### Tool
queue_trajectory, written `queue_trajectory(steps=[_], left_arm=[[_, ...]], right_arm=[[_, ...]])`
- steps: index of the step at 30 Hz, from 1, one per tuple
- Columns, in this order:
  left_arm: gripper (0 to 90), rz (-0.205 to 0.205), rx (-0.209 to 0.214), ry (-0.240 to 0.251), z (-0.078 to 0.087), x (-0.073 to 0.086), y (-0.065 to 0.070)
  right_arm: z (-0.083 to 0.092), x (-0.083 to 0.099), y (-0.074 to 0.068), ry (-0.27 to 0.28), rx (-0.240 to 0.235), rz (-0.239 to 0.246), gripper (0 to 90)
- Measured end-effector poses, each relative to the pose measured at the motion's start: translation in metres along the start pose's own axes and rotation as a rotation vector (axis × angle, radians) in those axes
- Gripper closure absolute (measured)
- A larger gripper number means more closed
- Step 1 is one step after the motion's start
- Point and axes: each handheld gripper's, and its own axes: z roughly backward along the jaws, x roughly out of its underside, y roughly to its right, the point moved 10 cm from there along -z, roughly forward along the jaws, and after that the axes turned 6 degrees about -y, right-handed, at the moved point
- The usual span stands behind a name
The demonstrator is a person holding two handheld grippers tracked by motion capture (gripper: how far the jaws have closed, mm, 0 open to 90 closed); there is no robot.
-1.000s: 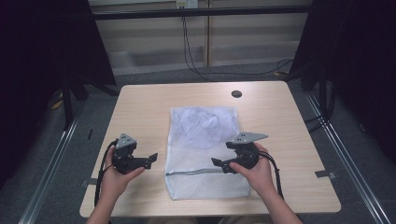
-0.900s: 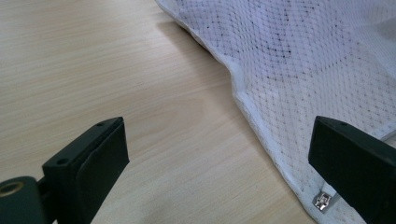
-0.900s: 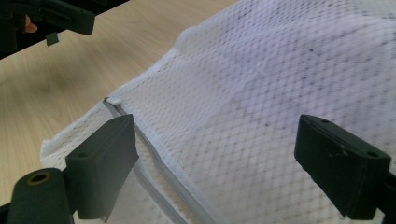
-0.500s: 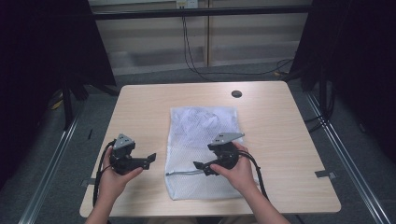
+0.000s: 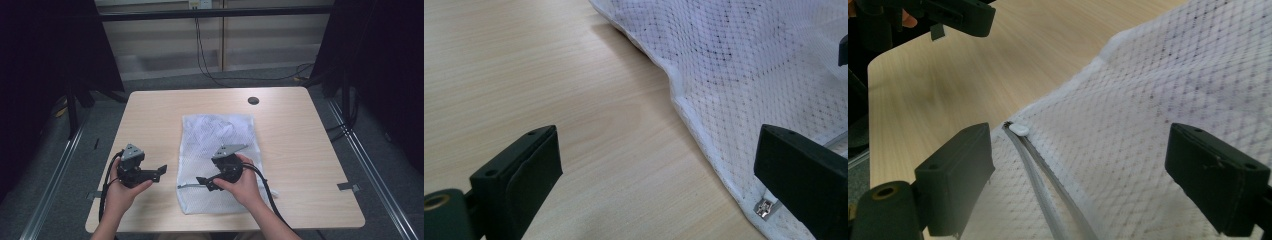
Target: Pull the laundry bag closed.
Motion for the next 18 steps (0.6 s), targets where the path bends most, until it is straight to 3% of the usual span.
queue_trajectory(steps=[7,18], left_arm=[[5.1,0.015,0.003,0.01,0.001,-0.001,-0.001],[5.1,0.007,0.007,0.003,0.001,0.001,-0.001]], right_arm=[[-0.013,-0.001,-0.007,-0.017,-0.014,0.014,11.1],[-0.025,-0.005,-0.016,-0.019,-0.058,-0.039,17.9]])
